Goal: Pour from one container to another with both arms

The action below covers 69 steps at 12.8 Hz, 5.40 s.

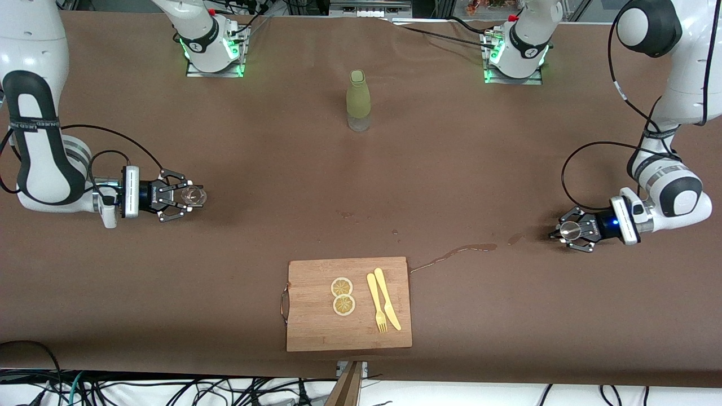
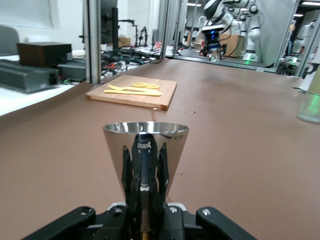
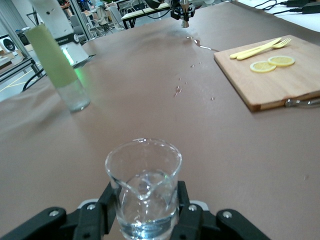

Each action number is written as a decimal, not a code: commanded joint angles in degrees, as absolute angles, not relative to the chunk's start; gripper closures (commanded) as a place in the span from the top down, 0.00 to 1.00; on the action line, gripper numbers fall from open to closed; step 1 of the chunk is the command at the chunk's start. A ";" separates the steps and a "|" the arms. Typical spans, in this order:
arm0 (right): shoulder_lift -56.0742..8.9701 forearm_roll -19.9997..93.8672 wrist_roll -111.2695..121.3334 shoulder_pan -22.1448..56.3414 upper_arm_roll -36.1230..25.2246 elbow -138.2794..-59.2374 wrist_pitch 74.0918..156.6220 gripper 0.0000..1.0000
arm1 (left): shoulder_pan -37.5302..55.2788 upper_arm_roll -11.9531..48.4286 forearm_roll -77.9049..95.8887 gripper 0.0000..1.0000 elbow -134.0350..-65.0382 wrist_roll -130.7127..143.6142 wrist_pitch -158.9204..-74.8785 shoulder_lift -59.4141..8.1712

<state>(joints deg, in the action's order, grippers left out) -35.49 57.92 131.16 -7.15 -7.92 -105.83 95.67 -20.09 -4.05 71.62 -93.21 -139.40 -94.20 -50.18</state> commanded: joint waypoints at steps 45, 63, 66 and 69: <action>-41.93 46.86 138.35 -9.93 -14.15 -103.63 104.68 1.00 | -24.34 -5.71 63.72 1.00 -93.51 -145.46 -89.47 -47.99; -12.23 -0.68 32.06 3.16 5.69 -101.60 104.51 1.00 | -27.25 3.06 41.34 1.00 -101.16 -78.48 -97.63 -14.79; -8.71 -2.28 11.84 2.64 9.31 -101.60 101.70 1.00 | -24.88 4.92 34.30 1.00 -102.39 -57.46 -98.53 -8.63; -4.76 -2.11 -4.26 2.55 9.93 -101.60 96.96 1.00 | -23.21 9.65 26.30 1.00 -102.48 -37.61 -99.58 -2.57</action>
